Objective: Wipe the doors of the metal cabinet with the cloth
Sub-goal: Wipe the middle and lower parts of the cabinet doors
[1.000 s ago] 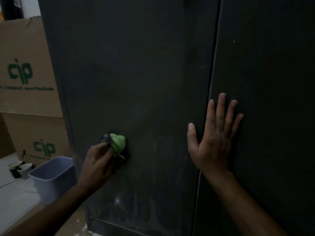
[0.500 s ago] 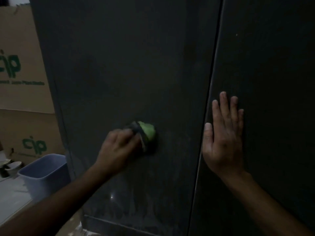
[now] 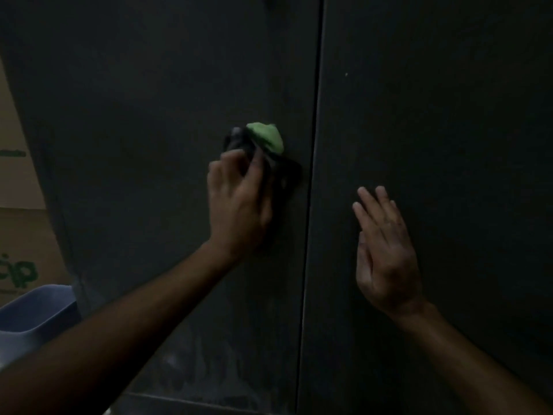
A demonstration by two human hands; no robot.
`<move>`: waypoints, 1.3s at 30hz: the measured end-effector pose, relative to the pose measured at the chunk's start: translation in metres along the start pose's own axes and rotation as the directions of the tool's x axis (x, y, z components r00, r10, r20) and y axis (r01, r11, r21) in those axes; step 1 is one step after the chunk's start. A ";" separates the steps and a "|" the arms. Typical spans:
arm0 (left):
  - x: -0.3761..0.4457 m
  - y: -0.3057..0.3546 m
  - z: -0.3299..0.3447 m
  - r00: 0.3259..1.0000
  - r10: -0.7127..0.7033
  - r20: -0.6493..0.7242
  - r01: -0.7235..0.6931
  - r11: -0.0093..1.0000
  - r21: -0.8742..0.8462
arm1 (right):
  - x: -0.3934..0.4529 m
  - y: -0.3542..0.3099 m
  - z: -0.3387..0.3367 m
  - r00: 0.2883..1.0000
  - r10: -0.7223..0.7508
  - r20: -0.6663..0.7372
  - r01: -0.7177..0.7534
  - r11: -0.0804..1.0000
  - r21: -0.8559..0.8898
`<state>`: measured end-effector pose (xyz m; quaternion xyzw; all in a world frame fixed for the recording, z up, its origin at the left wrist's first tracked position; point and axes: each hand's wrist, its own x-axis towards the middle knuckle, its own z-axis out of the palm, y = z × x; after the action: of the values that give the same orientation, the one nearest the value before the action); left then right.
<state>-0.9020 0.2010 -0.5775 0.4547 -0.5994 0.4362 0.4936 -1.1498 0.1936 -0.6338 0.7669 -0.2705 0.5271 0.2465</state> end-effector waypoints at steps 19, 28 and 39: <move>0.001 0.078 -0.007 0.415 0.844 0.339 -0.834 0.502 -0.228 | -0.028 0.056 -0.061 0.966 0.223 -0.131 -0.238 0.965 -0.113; 0.077 0.120 0.027 0.995 0.092 0.040 -0.092 0.996 0.009 | -0.045 0.062 -0.064 0.964 0.261 -0.046 -0.265 0.957 -0.119; -0.057 0.078 0.024 0.991 -0.134 0.014 0.134 0.991 0.015 | -0.085 0.037 -0.039 0.980 0.109 0.168 -0.089 0.988 -0.123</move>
<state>-0.9773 0.2002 -0.6425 0.5005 -0.5684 0.4027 0.5140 -1.2266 0.2055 -0.6978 0.7803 -0.3589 0.4531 0.2389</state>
